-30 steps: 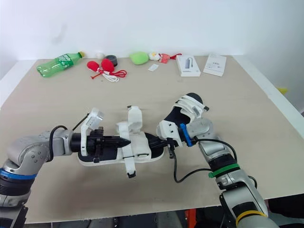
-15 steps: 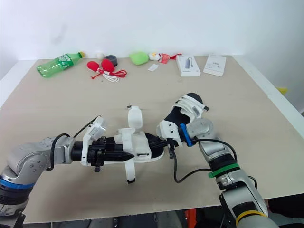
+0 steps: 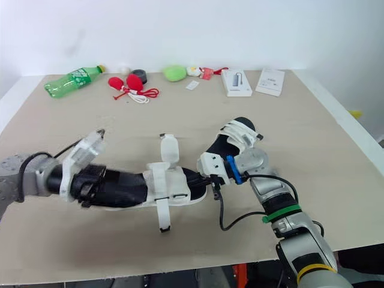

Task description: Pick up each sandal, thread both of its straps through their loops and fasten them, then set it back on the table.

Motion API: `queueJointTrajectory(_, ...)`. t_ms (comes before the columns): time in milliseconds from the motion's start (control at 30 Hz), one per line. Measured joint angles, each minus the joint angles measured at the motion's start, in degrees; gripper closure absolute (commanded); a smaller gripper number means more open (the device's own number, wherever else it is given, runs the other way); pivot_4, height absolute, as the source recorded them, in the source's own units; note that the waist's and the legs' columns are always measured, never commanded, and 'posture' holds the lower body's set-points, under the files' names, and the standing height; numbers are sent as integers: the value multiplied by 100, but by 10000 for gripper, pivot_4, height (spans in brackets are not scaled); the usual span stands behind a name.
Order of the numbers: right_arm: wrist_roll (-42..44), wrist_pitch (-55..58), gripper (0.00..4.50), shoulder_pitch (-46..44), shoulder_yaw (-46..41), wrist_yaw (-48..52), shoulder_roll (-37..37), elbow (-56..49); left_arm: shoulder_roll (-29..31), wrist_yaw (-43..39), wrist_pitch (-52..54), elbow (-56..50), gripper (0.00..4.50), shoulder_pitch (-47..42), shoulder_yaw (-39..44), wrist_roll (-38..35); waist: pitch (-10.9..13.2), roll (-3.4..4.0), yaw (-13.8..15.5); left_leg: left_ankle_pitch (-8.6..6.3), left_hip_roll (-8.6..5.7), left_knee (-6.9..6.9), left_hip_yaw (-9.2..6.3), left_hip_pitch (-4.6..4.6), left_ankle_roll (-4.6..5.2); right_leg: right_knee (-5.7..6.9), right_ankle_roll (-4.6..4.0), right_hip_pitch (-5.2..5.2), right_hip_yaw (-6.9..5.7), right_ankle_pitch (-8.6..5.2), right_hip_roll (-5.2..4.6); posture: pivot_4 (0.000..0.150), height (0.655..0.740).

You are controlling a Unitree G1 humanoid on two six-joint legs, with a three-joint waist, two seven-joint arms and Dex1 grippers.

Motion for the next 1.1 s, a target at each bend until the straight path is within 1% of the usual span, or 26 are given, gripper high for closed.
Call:
queueJointTrajectory(133, -4, -1, 45000, -4, -11, -3, -15, 25, 5, 9, 31, -336, 12465, 512, -202, -17, 2, -8, 3, -5, 8, 3, -3, 3, -8, 0, -5, -5, -3, -1, 6, 1500, 7400)
queueJointTrajectory(200, -11, 0, 45000, -2, -10, -14, -16, 35, -103, 144, -80, -463, 12465, 646, -339, 141, 2, -7, 3, -8, 6, 6, -2, 10, -13, -2, -5, -11, -1, -2, 3, 1500, 7400)
queueJointTrajectory(267, -15, 5, 45000, 0, -11, -17, -21, 36, -345, 409, -302, -453, 12465, 741, -564, 497, 2, -9, 2, -9, 2, 9, -2, 12, -15, -5, -5, -10, 0, -2, 1, 1500, 7400)
queueJointTrajectory(300, -16, 13, 45000, 1, -12, -20, -23, 32, -497, 587, -472, -412, 12465, 772, -746, 790, 4, -13, 3, -9, 1, 12, -3, 11, -15, -5, -5, -10, 0, -2, 1, 1500, 7400)
queueJointTrajectory(367, -18, 27, 45000, 7, -13, -20, -25, 23, -584, 705, -635, -352, 12465, 774, -853, 1033, 4, -12, 3, -9, 1, 12, -3, 12, -15, -6, -5, -9, 1, -2, 0, 1500, 7400)
queueJointTrajectory(400, -17, 36, 45000, 20, -14, -21, -32, -1, -672, 818, -834, -258, 12465, 774, -994, 1327, 4, -12, 4, -9, 0, 12, -2, 12, -15, -6, -5, -8, 2, -2, 0, 1500, 7400)
queueJointTrajectory(467, -17, 42, 45000, 32, -21, -18, -37, -26, -904, 955, -1027, -104, 12465, 772, -1177, 1629, 4, -12, 7, -9, -1, 12, -3, 10, -15, -6, -5, -7, 1, -2, 0, 1500, 7400)
queueJointTrajectory(567, -16, 59, 45000, 40, -23, -17, -37, -67, -1091, 1041, -1251, 41, 12465, 748, -1414, 1987, 3, -13, 13, -6, 0, 6, -3, 5, -10, -5, -5, 4, 1, -2, 2, 1500, 7400)
queueJointTrajectory(700, -16, 72, 45000, 41, -28, -18, -41, -71, -1408, 1089, -1345, 172, 12465, 673, -1520, 2126, 3, -13, 17, -4, 0, 5, -3, 4, -7, -5, -5, 5, 1, -2, 3, 1500, 7400)
queueJointTrajectory(933, -17, 114, 45000, 41, -32, -23, -46, -73, -1862, 1255, -1295, 215, 12465, 549, -1539, 2019, 3, -13, 17, -3, 0, 6, -3, 4, -6, -4, -5, 8, 2, -2, 3, 1500, 7400)
queueJointTrajectory(1100, -17, 117, 45000, 42, -32, -34, -46, -73, -1914, 1262, -1284, 370, 12465, 447, -1538, 2052, 3, -13, 17, -2, 0, 6, -3, 4, -4, -4, -5, 10, 1, -2, 4, 1500, 7400)
